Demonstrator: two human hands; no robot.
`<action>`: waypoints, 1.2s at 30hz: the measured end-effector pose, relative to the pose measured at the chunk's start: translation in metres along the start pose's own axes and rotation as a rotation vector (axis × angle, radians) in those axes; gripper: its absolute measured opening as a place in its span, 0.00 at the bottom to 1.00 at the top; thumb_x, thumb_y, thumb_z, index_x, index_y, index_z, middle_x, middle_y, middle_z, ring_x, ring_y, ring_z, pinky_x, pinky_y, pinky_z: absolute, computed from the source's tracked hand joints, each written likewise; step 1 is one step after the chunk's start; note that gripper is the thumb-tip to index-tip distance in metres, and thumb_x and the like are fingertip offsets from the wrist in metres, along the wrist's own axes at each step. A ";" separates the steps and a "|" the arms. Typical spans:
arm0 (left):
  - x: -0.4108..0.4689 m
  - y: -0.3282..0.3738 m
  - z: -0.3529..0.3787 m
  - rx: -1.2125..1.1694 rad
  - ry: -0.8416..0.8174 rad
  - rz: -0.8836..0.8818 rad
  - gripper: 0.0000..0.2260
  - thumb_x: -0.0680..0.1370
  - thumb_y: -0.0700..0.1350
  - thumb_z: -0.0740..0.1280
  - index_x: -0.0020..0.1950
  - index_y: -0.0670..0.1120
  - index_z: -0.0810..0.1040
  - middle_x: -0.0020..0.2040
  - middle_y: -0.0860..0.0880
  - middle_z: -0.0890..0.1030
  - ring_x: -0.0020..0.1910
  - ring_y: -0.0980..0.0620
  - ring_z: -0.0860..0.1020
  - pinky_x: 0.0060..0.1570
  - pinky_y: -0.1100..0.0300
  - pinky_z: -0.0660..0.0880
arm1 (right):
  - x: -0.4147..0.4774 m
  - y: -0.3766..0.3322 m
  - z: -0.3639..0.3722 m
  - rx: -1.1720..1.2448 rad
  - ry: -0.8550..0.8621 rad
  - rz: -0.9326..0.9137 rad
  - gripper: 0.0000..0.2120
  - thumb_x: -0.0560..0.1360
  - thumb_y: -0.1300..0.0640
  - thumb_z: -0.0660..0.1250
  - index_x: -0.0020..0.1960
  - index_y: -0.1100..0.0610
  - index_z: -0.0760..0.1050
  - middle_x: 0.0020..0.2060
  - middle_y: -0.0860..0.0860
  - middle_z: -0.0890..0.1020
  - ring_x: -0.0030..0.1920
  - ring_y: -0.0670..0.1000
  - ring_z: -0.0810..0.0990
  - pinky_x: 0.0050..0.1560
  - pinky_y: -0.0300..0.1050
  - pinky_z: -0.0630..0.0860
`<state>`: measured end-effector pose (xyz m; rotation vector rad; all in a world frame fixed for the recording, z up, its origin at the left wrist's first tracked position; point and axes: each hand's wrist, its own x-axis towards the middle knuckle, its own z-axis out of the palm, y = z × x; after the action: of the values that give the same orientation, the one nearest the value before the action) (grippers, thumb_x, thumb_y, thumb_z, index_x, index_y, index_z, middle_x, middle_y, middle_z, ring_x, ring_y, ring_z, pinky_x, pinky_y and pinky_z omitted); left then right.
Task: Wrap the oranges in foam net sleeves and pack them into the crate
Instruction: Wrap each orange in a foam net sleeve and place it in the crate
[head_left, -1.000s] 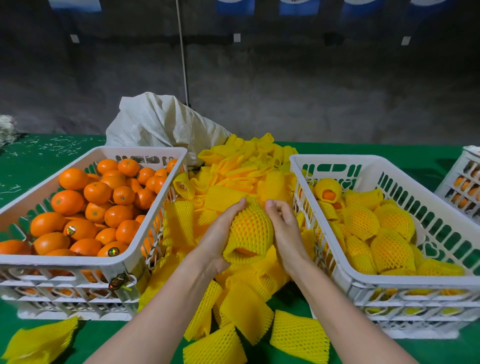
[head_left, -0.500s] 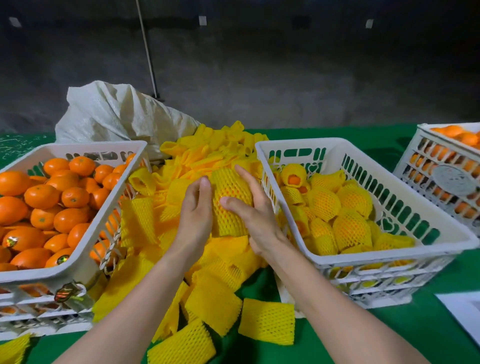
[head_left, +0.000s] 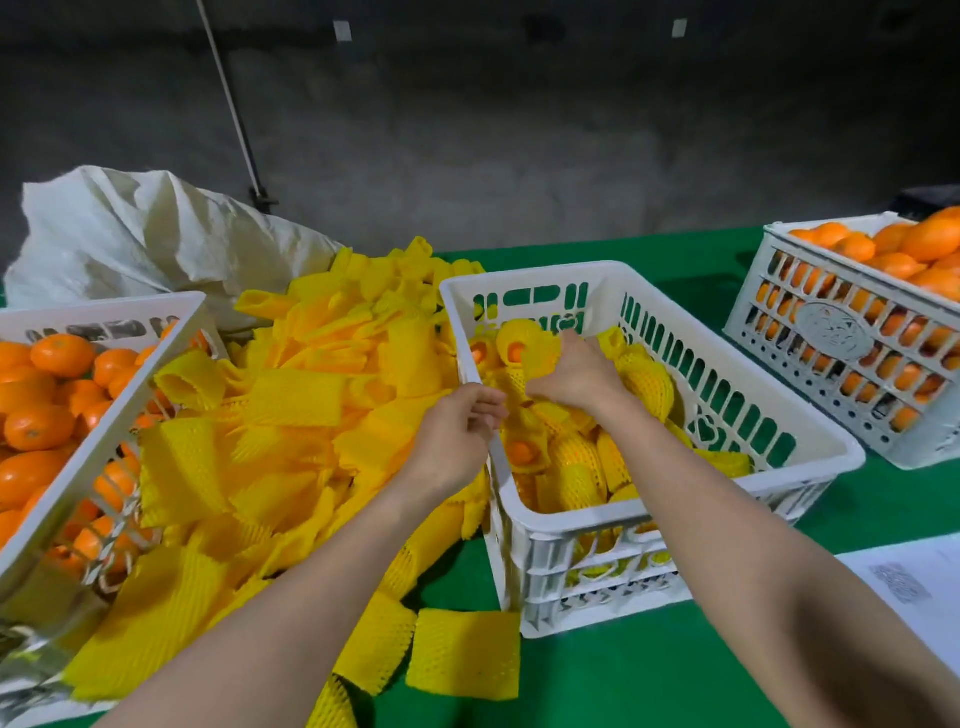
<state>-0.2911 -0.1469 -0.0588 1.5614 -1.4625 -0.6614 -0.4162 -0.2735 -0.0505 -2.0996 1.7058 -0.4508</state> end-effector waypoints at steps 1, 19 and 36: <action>0.001 0.000 -0.001 0.002 -0.003 -0.012 0.14 0.80 0.30 0.54 0.61 0.39 0.75 0.51 0.46 0.77 0.50 0.54 0.74 0.43 0.74 0.73 | 0.004 0.002 0.004 -0.042 -0.042 0.009 0.46 0.67 0.47 0.74 0.76 0.56 0.51 0.72 0.60 0.60 0.69 0.61 0.64 0.62 0.53 0.69; -0.017 -0.027 -0.102 -0.445 0.273 -0.284 0.10 0.79 0.31 0.58 0.52 0.42 0.76 0.44 0.46 0.81 0.38 0.49 0.79 0.40 0.58 0.75 | -0.079 -0.099 0.042 0.120 0.056 -0.693 0.13 0.76 0.58 0.66 0.59 0.60 0.75 0.56 0.56 0.79 0.58 0.56 0.75 0.57 0.45 0.69; -0.095 -0.096 -0.183 -0.417 0.453 -0.459 0.10 0.79 0.31 0.60 0.54 0.42 0.78 0.47 0.45 0.82 0.45 0.48 0.80 0.46 0.54 0.76 | -0.057 -0.106 0.154 -0.315 -0.144 -0.535 0.14 0.79 0.54 0.59 0.63 0.55 0.73 0.59 0.54 0.77 0.64 0.56 0.68 0.62 0.50 0.60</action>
<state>-0.1032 -0.0184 -0.0708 1.5825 -0.5884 -0.7522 -0.2629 -0.1832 -0.1317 -2.7487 1.1790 -0.1737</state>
